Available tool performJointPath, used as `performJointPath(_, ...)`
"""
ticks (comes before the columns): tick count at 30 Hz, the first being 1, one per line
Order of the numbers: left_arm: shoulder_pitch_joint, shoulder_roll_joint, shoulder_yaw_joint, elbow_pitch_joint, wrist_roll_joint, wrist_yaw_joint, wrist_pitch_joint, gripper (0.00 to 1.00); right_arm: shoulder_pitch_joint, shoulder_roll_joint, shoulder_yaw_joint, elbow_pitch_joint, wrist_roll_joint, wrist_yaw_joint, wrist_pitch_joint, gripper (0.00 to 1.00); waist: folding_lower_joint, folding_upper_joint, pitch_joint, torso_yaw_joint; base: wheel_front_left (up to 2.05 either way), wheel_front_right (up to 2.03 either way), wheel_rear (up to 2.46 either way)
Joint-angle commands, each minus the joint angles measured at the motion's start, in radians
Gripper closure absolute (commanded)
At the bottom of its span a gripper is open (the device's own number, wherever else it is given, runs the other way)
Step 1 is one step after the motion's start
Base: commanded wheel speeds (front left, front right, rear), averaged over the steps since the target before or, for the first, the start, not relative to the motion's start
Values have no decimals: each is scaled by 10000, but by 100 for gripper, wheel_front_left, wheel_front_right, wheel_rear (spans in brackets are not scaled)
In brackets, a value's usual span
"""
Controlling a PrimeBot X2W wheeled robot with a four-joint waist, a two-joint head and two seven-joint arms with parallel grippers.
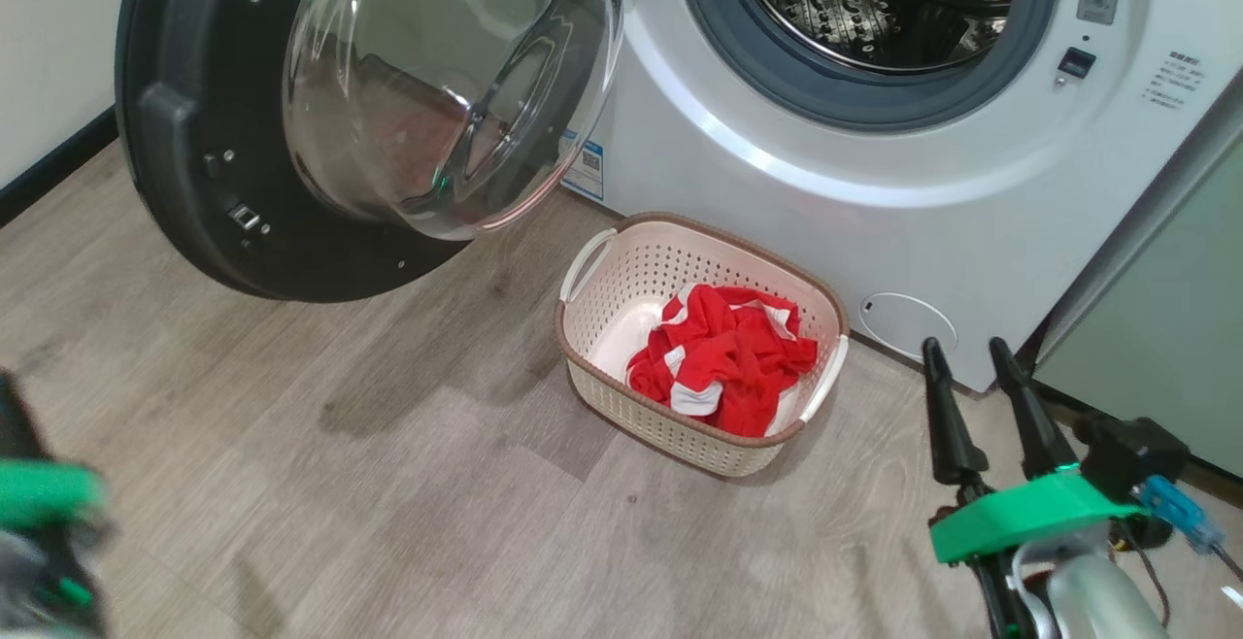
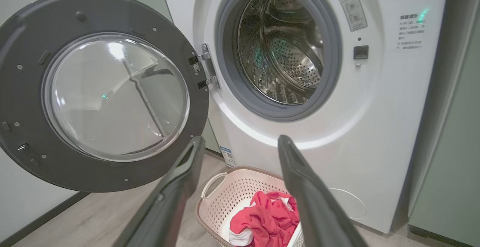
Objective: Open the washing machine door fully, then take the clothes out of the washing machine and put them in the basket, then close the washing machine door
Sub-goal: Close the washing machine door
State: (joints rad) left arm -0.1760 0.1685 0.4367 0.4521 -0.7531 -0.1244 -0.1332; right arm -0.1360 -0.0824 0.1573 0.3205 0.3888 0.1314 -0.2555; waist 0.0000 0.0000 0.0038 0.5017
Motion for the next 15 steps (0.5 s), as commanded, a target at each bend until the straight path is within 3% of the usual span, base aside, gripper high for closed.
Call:
performJointPath(1, -907, 536, 493, -150, -581, -61, 407, 100, -13, -109, 111, -324, -11, -7, -63, 0, 0, 0, -15, -11, 0, 0, 0)
performJointPath(4, -2010, 1220, 1352, 906, -2454, -49, 1897, 100, 140, -71, -14, -368, -54, -7, -63, 0, 0, 0, -60, -51, 0, 0, 0)
performJointPath(7, -3195, 1915, 2105, 2119, -3831, 328, 3136, 100, 303, -36, -139, -406, -83, -7, -63, 0, 0, 0, -132, -109, 0, 0, 0)
performJointPath(15, -5579, 3477, 2963, 4568, -5398, 1798, 5052, 100, 588, -32, -356, -495, -180, -7, -63, 0, 0, 0, -193, -461, 0, 0, 0)
